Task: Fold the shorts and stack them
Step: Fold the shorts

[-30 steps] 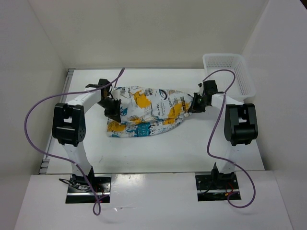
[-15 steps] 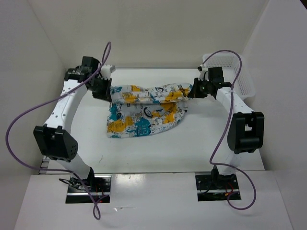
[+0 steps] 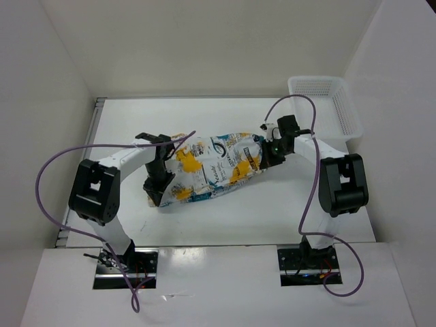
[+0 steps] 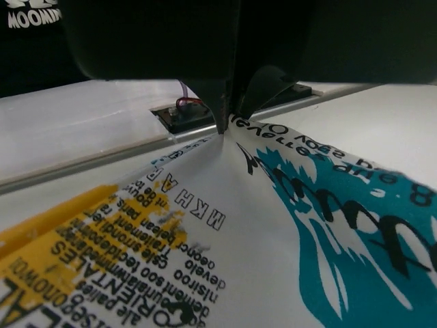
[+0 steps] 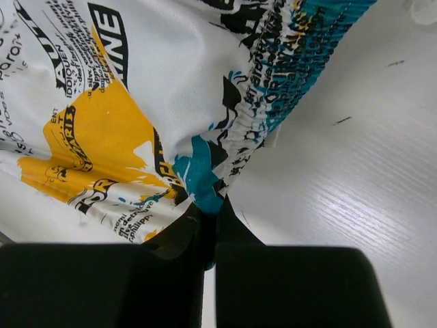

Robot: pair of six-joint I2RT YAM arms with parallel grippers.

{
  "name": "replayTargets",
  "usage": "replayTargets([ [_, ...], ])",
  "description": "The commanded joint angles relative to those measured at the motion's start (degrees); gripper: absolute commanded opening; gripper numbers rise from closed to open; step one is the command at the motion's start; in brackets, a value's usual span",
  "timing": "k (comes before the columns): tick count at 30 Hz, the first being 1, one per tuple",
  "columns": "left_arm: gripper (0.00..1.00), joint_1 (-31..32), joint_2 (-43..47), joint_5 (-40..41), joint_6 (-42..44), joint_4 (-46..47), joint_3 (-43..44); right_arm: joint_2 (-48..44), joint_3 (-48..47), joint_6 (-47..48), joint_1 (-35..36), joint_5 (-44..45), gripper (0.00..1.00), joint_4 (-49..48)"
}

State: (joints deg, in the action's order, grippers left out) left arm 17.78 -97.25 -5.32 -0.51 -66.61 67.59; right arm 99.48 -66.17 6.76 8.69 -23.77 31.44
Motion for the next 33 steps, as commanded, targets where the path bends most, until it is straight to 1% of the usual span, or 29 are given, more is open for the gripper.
replayTargets([
  [1, 0.00, -1.2, -1.9, 8.9, 0.5, -4.5, -0.3, 1.1, 0.3, 3.6, -1.6, 8.4, 0.00, -2.3],
  [4, 0.00, -1.2, -2.5, 11.3, 0.5, -1.9, -0.9, 1.1, 1.7, 1.9, -1.6, 8.9, 0.00, -3.8],
  [5, 0.00, -1.2, -2.5, 11.3, 0.5, -1.2, -0.9, 1.1, 2.5, 1.2, -1.6, 8.4, 0.06, -4.9],
  [6, 0.04, -1.2, -2.5, 12.0, 0.5, -0.5, -1.9, 1.7, 2.5, 0.6, -1.6, 7.7, 0.26, -4.9],
  [8, 0.10, -0.6, -2.5, 12.0, 0.5, 0.1, -4.0, 2.2, 2.5, -1.0, -1.6, 3.4, 0.42, -5.7],
  [9, 0.16, -0.6, -2.5, 12.0, 0.5, 0.6, -4.5, 2.8, 2.5, -1.5, -1.6, 1.3, 0.61, -5.7],
  [10, 0.23, -0.6, -2.5, 12.0, 0.5, 1.3, -5.0, 3.4, 1.9, -2.9, -1.6, -3.0, 0.70, -5.7],
  [12, 0.29, -0.6, -2.0, 12.0, 0.5, 1.8, -5.5, 4.0, 1.1, -4.5, -2.2, -5.8, 0.78, -6.2],
  [14, 0.36, -0.6, -2.0, 12.7, 0.5, 2.4, -5.5, 4.6, 0.4, -7.6, -3.1, -8.4, 0.81, -7.0],
  [16, 0.39, -0.6, -2.0, 14.5, 0.5, 2.4, -4.5, 5.1, 0.4, -10.4, -4.8, -8.9, 0.83, -8.1],
  [18, 0.40, -0.6, -0.8, 16.4, 0.5, 1.8, -2.8, 6.2, 0.4, -13.2, -4.8, -8.3, 0.83, -10.2],
  [19, 0.40, -1.9, -0.7, 17.6, 0.5, 1.7, -1.4, 6.2, 0.4, -13.8, -4.8, -8.3, 0.83, -10.9],
  [21, 0.40, -5.1, 1.0, 20.2, 0.5, 2.4, 5.8, 7.8, -0.4, -15.3, -4.8, -7.8, 0.83, -12.3],
  [22, 0.40, -6.0, 1.0, 20.2, 0.5, 3.7, 8.8, 7.8, -1.1, -15.9, -4.8, -7.8, 0.82, -12.3],
  [23, 0.40, -7.2, 1.6, 20.2, 0.5, 7.4, 15.0, 8.8, -1.7, -17.2, -4.8, -5.9, 0.79, -12.9],
  [25, 0.40, -7.2, 0.4, 18.3, 0.5, 10.2, 20.5, 10.4, -3.0, -17.8, -4.8, -3.6, 0.76, -13.4],
  [27, 0.42, -4.3, -3.4, 15.6, 0.5, 10.9, 26.5, 11.3, -3.8, -19.1, -3.5, -1.1, 0.73, -13.4],
  [29, 0.42, -2.6, -7.4, 14.0, 0.5, 11.6, 28.6, 11.8, -4.4, -19.8, -2.7, 0.3, 0.68, -13.9],
  [31, 0.42, -2.6, -10.9, 15.3, 0.5, 15.0, 28.7, 11.8, -4.4, -20.8, -2.1, 0.9, 0.64, -14.5],
  [32, 0.42, -4.5, -11.9, 18.2, 0.5, 16.4, 28.1, 12.3, -4.9, -20.8, -2.1, 1.5, 0.64, -14.5],
  [33, 0.42, -5.8, -12.6, 19.2, 0.5, 18.9, 27.6, 12.3, -4.9, -21.3, -2.1, 1.5, 0.63, -14.5],
])
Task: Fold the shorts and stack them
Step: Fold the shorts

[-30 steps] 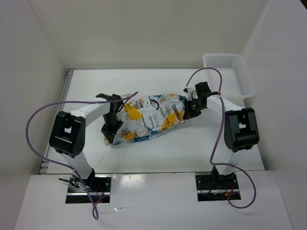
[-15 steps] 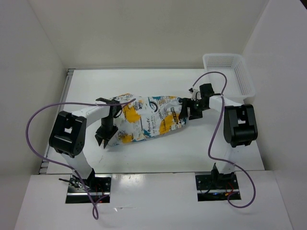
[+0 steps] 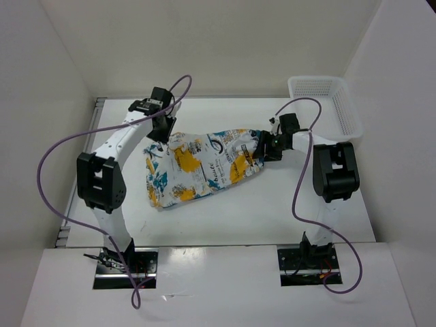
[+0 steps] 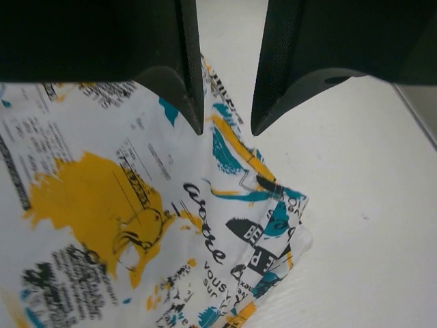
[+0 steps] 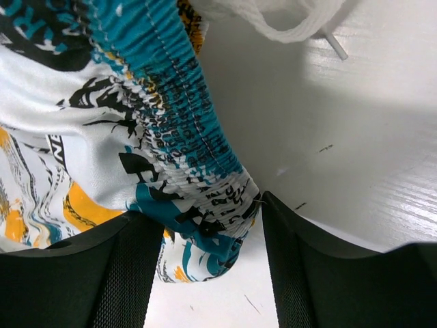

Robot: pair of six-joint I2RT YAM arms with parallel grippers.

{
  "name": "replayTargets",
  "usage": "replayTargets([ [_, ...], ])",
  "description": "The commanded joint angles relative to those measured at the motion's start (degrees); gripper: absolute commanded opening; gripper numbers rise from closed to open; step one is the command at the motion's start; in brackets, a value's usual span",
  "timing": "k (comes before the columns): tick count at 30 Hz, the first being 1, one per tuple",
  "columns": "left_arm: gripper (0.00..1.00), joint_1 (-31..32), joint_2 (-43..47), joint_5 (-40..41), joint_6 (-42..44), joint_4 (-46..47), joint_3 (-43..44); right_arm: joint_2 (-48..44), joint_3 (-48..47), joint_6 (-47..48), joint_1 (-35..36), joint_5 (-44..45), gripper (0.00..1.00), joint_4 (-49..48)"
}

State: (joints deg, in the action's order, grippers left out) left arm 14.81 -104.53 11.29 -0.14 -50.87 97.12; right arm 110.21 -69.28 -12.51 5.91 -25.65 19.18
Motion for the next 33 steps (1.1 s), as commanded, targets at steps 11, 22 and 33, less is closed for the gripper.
replayTargets([
  [11, 0.43, -12.9, -8.5, -12.9, 0.1, 2.8, -3.6, 1.6, -2.4, 0.4, 1.2, 5.0, 0.63, -1.7],
  [22, 0.45, -16.0, -15.3, -21.6, 0.1, 1.1, -0.9, 2.1, -2.4, 1.4, 1.2, 5.0, 0.63, -1.7],
  [33, 0.45, -18.0, -14.1, -24.9, 0.1, 1.8, -0.9, 1.6, -3.0, 2.0, 1.2, 5.0, 0.63, -1.7],
])
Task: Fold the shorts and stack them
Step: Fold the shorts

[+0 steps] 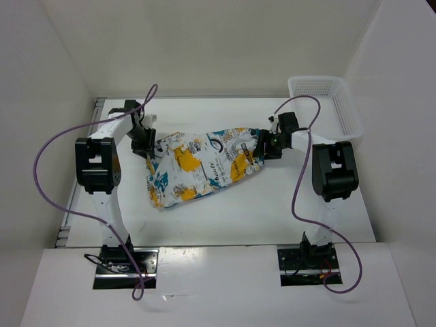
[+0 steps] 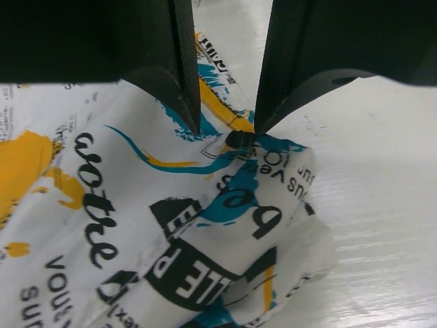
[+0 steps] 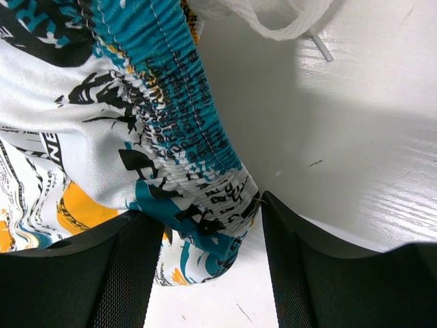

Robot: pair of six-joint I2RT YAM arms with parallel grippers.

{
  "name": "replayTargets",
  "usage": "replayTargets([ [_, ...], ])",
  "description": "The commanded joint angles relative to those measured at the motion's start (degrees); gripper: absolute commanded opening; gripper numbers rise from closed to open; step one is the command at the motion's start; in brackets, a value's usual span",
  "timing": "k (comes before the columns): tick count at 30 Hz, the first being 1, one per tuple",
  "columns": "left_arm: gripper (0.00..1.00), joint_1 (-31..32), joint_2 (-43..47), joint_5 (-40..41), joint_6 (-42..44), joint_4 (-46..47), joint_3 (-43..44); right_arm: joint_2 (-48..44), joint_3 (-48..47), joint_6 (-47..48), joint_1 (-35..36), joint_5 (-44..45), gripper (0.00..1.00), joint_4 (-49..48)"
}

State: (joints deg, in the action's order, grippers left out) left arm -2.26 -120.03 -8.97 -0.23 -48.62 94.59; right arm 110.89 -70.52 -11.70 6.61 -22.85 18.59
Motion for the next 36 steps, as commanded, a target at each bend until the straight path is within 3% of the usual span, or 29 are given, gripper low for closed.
replayTargets([
  [1, 0.45, -0.9, 0.2, -6.0, 0.2, -0.4, 2.2, 0.9, -1.7, 1.7, 0.5, 2.2, 0.63, -1.1],
  [7, 0.44, -1.4, -3.1, -8.0, 0.2, 1.2, 6.1, 0.4, -1.2, 2.2, 0.5, 2.7, 0.63, -1.1],
  [9, 0.37, -1.4, -3.8, -6.4, 0.2, 1.9, 6.8, 0.4, -0.7, 2.2, 0.5, 2.7, 0.63, -1.1],
  [10, 0.26, -1.4, -4.5, -5.7, 0.2, 3.3, 6.8, 0.4, -0.1, 2.2, 0.5, 2.7, 0.63, -1.1],
  [11, 0.21, -2.0, -4.5, -5.1, 0.2, 3.9, 6.8, 0.4, -0.1, 2.2, 0.5, 2.7, 0.59, -1.1],
  [13, 0.12, -2.0, -5.1, -3.9, 0.2, 4.9, 6.8, 0.4, -0.1, 2.2, 0.5, 2.7, 0.43, -1.1],
  [14, 0.06, -2.0, -5.1, -3.2, 0.2, 5.5, 6.8, 0.4, -0.1, 2.2, 0.5, 3.6, 0.34, -1.1],
  [15, 0.04, -2.0, -5.7, -2.5, 0.2, 5.6, 7.5, 0.4, -0.1, 2.2, 0.5, 3.6, 0.19, -1.1],
  [18, 0.00, -2.5, -4.8, 2.0, 0.2, 6.2, 8.2, -0.1, 0.4, 2.2, 0.5, 5.7, 0.01, -1.1],
  [19, 0.00, -2.5, -3.6, 4.8, 0.2, 7.7, 8.8, -0.1, 0.4, 2.2, 0.5, 6.5, 0.00, -1.1],
  [25, 0.00, -2.0, -3.7, 8.5, 0.2, 9.7, 9.3, -0.1, 0.4, 2.2, 0.5, 5.9, 0.00, -1.1],
  [27, 0.10, -0.6, -3.7, 9.1, 0.2, 9.7, 9.3, -0.7, 0.4, 2.8, 0.5, 5.2, 0.02, -1.1],
  [28, 0.23, -0.1, -3.7, 9.1, 0.2, 9.7, 8.8, -0.7, 0.4, 2.8, 0.5, 4.6, 0.08, -1.1],
  [29, 0.34, 1.2, -3.7, 9.1, 0.2, 9.7, 8.8, -0.7, 0.4, 2.8, 0.5, 3.1, 0.26, -1.1],
  [30, 0.46, 1.8, -3.0, 9.1, 0.2, 9.2, 8.8, -1.2, 0.4, 2.8, 0.5, 2.1, 0.32, -1.1],
  [32, 0.50, 3.7, -2.1, 10.5, 0.2, 9.2, 9.4, -1.2, -0.1, 2.8, 0.5, 0.8, 0.52, -1.1],
  [36, 0.53, 6.1, 2.3, 12.7, 0.2, 8.5, 13.1, -1.2, -2.4, 1.8, 0.5, 1.0, 0.56, -1.7],
])
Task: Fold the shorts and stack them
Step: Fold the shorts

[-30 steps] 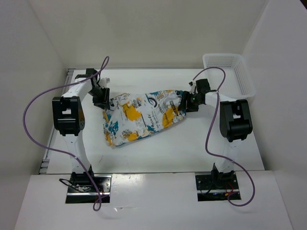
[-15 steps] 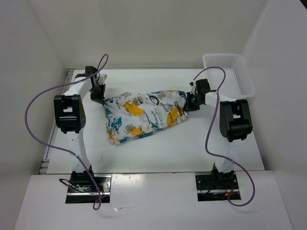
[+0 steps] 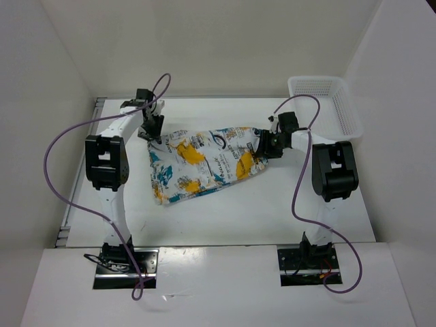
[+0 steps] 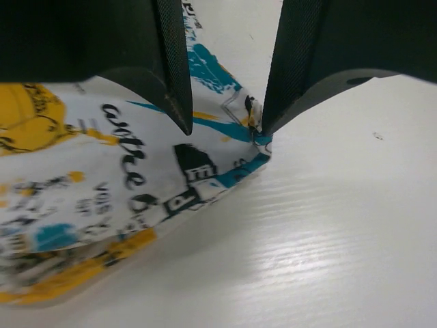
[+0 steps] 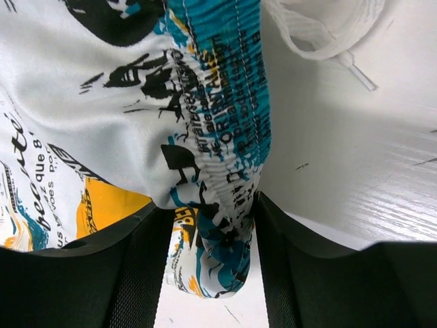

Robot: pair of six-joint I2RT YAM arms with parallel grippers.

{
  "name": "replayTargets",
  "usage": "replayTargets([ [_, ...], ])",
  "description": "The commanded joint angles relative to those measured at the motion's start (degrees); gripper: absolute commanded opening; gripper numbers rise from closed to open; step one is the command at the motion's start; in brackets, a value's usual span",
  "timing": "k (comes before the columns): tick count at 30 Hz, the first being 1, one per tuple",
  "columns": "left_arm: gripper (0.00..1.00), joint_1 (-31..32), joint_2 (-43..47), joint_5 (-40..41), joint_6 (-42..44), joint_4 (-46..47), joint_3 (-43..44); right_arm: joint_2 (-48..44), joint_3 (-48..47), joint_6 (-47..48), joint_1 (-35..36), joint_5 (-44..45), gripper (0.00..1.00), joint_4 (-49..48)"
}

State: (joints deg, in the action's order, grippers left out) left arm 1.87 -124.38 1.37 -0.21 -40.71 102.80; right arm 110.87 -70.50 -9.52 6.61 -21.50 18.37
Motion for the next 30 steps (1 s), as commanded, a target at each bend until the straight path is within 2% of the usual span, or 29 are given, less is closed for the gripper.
replayTargets([
  [1, 0.53, 3.1, 7.5, 2.4, 0.2, 0.6, 5.6, -0.5, -3.7, -0.9, 0.5, -0.4, 0.56, -2.1],
  [5, 0.53, 11.9, 7.2, 0.8, 0.2, -3.7, 5.2, 1.6, -5.9, -1.6, 0.5, 0.8, 0.54, -2.1],
  [6, 0.53, 14.7, 6.7, -0.5, 0.2, -3.7, 2.9, 2.3, -5.9, -2.2, 0.5, 0.8, 0.49, -2.1],
  [9, 0.53, 17.3, 4.5, -3.1, 0.2, -3.1, -0.8, 2.9, -5.9, -3.0, 0.5, 2.2, 0.36, -2.7],
  [10, 0.53, 17.8, 3.8, -5.0, 0.2, -3.1, -1.5, 2.9, -5.3, -4.0, 1.0, 2.7, 0.28, -2.7],
  [14, 0.53, 19.2, -1.1, -7.5, 0.2, 0.1, -1.4, 3.9, -4.7, -6.6, 1.6, 4.2, 0.03, -3.9],
  [15, 0.53, 19.2, -1.7, -8.4, 0.2, 1.1, -1.4, 3.9, -4.7, -6.6, 2.2, 4.2, 0.00, -3.9],
  [18, 0.53, 20.5, -3.8, -9.5, 0.2, 3.4, -0.1, 3.9, -6.0, -7.1, 2.2, 4.2, 0.00, -4.4],
  [20, 0.53, 22.0, -6.0, -10.1, 0.2, 4.8, 1.3, 3.4, -7.0, -7.1, 2.2, 7.4, 0.00, -3.8],
  [24, 0.53, 23.5, -10.3, -11.4, 0.2, 7.0, 3.0, -1.5, -8.2, -4.0, 2.2, 12.4, 0.00, -1.9],
  [27, 0.53, 24.7, -13.2, -13.0, 0.2, 7.1, 7.4, -5.9, -8.7, -2.7, 2.2, 15.2, 0.00, -1.3],
  [30, 0.53, 25.7, -15.6, -9.6, 0.2, 7.1, 12.0, -10.6, -9.2, -1.4, 2.2, 19.2, 0.00, -0.3],
])
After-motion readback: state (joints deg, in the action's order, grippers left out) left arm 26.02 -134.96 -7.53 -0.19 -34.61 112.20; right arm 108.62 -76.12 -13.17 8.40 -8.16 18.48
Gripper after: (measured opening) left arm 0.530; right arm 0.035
